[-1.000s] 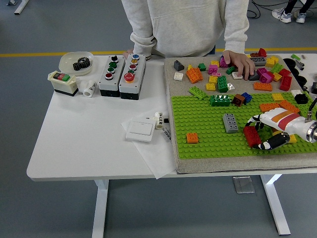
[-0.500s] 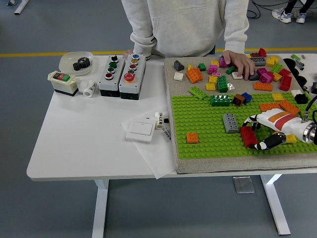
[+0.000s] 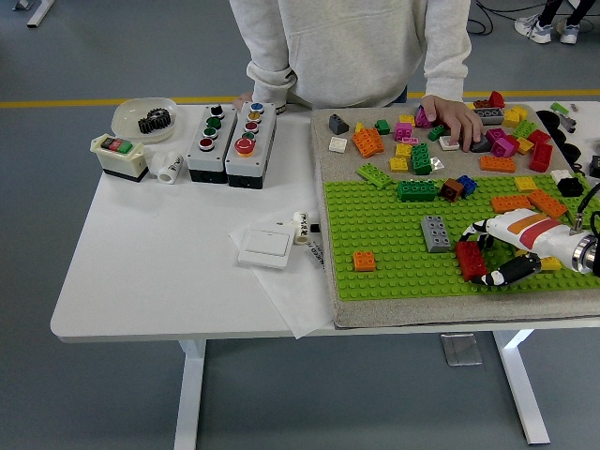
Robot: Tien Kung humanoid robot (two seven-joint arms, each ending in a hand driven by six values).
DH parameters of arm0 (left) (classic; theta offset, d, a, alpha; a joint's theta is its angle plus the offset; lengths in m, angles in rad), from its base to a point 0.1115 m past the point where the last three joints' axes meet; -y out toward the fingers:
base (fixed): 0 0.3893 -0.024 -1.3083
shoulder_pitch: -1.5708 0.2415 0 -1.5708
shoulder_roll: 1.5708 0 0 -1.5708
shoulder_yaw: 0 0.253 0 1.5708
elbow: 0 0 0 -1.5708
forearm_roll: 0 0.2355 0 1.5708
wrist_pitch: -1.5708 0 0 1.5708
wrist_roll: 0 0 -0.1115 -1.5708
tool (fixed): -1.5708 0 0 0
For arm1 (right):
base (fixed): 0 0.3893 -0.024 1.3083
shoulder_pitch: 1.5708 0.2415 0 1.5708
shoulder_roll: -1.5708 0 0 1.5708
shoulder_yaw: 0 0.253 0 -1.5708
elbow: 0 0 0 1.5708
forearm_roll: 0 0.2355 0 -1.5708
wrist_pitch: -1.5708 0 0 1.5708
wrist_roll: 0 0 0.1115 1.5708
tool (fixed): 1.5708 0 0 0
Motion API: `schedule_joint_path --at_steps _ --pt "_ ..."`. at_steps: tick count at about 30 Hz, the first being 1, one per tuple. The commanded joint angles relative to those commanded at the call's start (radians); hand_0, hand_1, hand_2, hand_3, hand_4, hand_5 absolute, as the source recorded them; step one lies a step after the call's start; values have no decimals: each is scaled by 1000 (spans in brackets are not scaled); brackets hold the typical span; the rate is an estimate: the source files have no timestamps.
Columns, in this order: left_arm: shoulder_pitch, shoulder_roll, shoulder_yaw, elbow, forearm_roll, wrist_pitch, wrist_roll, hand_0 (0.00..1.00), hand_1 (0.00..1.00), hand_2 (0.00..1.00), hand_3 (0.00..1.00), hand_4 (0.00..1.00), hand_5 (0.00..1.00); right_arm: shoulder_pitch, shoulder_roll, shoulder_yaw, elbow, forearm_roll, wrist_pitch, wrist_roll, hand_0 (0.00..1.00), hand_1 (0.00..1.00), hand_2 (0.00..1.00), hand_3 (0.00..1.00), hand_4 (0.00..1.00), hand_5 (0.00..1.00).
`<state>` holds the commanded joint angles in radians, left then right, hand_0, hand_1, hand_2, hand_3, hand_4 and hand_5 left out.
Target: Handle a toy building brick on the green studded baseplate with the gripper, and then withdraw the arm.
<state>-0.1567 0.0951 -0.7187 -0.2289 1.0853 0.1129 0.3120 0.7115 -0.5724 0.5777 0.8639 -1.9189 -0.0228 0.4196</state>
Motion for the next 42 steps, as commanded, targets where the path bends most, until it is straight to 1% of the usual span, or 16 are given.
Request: schedule_joint_path --at_steps 2,9,23,25,26,31,32,37,38,42 --pt "0 0 0 0 0 0 0 730 729 740 602 671 607 0 0 2 3 2 2 0 625 567 575 571 809 429" --pt "0 0 0 0 0 0 0 730 728 739 602 671 607 -2 1 6 3 1 10 3 628 570 583 582 822 427" --pt "-2 1 2 -1 -1 -1 1 729 730 739 603 671 607 -3 5 9 -17 -5 0 -1 629 575 587 584 832 427" --pt "-2 1 2 -1 -1 0 1 729 730 739 603 671 607 -3 5 9 -17 -6 2 0 629 575 587 584 832 427" --pt "-2 1 3 -1 -1 0 1 730 728 739 602 671 608 -3 4 9 -16 -5 4 1 632 578 591 594 850 427" --pt "-2 0 3 0 -2 0 0 730 728 739 602 671 608 -2 2 12 -11 -8 13 9 632 578 591 594 850 427" --pt "-2 0 3 0 -2 0 0 729 728 739 602 671 608 -2 2 13 -10 -9 14 11 645 591 658 672 914 432" --pt "-2 0 1 0 0 0 1 729 728 739 602 671 608 -2 1 17 -3 -12 17 16 645 591 658 672 914 432" --pt "-2 0 1 0 0 0 1 729 728 740 603 671 607 -1 1 18 -3 -12 17 16 638 594 673 729 942 436" --pt "-1 0 1 0 1 0 1 729 728 740 603 671 607 -1 2 20 -3 -14 17 17 638 594 673 729 942 436"
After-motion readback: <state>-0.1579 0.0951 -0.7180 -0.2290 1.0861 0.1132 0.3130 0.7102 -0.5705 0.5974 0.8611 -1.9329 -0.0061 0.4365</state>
